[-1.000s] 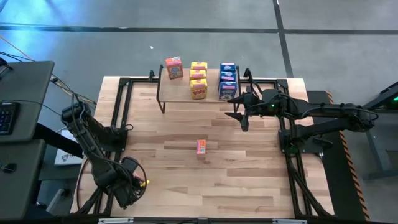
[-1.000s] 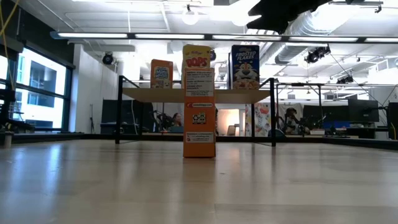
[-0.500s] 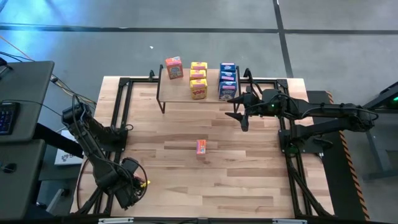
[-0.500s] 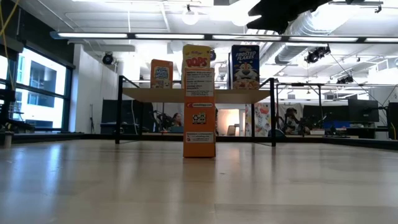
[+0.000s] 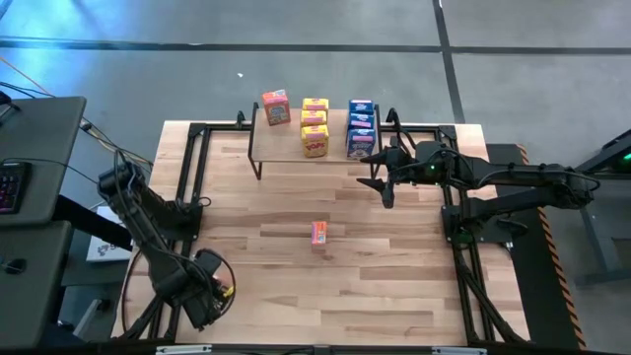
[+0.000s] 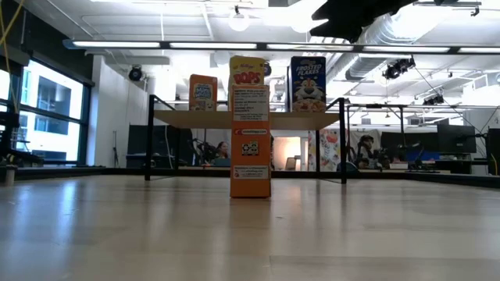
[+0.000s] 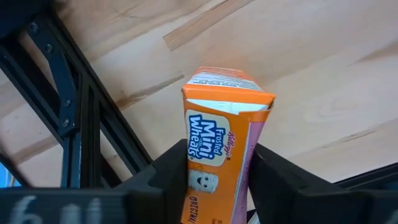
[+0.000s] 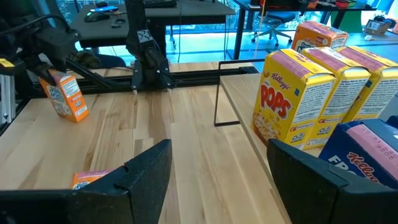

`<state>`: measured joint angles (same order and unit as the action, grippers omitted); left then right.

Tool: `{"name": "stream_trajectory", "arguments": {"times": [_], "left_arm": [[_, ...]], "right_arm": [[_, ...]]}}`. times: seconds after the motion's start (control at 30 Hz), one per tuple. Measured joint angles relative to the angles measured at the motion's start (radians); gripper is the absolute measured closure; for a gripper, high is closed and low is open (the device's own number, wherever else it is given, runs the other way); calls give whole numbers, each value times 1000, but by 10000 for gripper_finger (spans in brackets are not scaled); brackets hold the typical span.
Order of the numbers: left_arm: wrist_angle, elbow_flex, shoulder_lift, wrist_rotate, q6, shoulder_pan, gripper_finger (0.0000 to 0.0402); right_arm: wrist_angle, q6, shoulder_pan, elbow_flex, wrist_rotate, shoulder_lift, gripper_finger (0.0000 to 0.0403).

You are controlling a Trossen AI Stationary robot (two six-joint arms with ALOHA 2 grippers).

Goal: Stack cereal on shelf
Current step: Put the bottom orange cereal box on the shelf aligned with the other orange cereal box

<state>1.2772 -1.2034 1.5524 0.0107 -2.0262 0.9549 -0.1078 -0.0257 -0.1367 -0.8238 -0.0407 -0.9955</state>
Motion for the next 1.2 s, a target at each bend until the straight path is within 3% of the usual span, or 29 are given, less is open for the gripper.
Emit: {"name": "stream_trajectory", "arguments": {"times": [0.3, 0.67, 0.9, 1.2], "left_arm": [[4, 0, -76, -26, 132, -73, 278], [5, 0, -268, -187, 399, -244, 280], [5, 0, -395, -291, 646, -401, 280], [1, 0, -493, -312, 1034, -642, 280]], "right_arm": [[0, 0, 0, 0, 0, 0, 146], [0, 0, 0, 0, 0, 0, 146], [0, 0, 0, 0, 0, 0, 146], [-1, 0, 0, 0, 0, 0, 146]]}}
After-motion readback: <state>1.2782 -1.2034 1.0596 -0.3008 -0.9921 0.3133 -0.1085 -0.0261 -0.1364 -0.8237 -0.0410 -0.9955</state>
